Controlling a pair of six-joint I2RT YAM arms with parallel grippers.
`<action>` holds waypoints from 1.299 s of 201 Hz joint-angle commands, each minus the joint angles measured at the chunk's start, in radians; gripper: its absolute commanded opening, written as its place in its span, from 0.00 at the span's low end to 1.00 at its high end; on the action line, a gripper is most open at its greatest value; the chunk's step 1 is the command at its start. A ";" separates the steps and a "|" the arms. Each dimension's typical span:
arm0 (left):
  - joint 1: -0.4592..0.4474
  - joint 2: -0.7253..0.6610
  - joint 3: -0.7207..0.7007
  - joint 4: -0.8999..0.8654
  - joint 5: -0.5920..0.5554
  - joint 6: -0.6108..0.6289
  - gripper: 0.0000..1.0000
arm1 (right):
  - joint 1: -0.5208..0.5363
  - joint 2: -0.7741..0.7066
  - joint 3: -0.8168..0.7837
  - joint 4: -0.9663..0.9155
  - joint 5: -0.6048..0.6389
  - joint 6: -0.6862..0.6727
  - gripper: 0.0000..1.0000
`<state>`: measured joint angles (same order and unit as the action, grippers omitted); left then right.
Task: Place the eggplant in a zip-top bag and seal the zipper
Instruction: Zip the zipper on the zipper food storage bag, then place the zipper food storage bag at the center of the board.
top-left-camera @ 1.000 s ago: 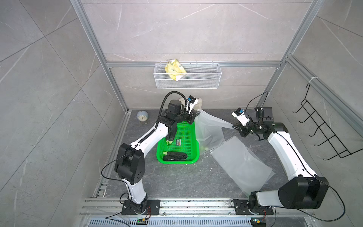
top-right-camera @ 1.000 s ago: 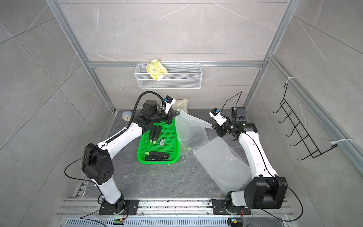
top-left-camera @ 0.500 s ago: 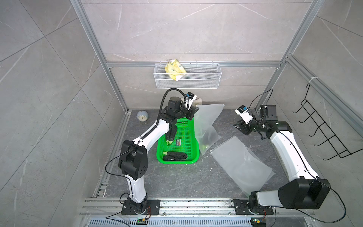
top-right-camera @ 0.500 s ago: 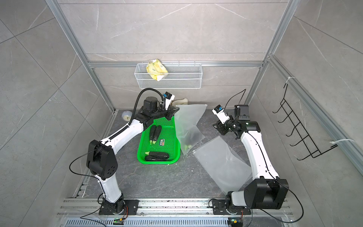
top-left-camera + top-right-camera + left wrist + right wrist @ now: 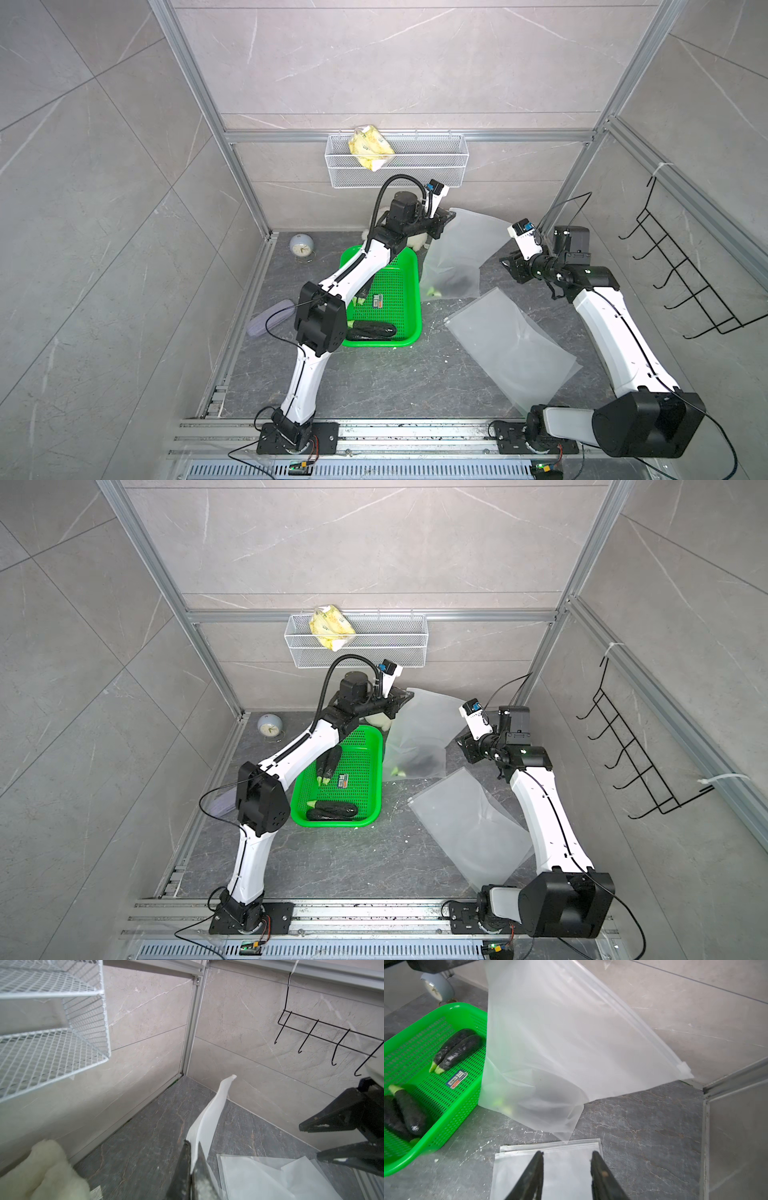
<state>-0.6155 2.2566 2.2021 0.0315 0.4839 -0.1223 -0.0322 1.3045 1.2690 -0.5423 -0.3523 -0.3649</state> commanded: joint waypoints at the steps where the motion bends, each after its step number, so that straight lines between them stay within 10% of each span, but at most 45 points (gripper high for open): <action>1: -0.014 0.082 0.156 0.019 0.049 -0.070 0.00 | 0.002 -0.046 -0.027 0.093 0.062 0.081 0.40; 193: -0.100 0.458 0.299 -0.071 0.040 -0.371 0.00 | 0.016 -0.006 -0.111 0.243 -0.059 0.270 0.39; 261: -0.096 0.398 0.250 -0.123 0.004 -0.322 0.69 | 0.029 -0.011 -0.117 0.235 -0.057 0.262 0.39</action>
<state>-0.7410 2.7094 2.4718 -0.0895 0.5060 -0.4736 -0.0093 1.2907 1.1683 -0.3172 -0.3935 -0.1184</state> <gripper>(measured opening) 0.630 0.393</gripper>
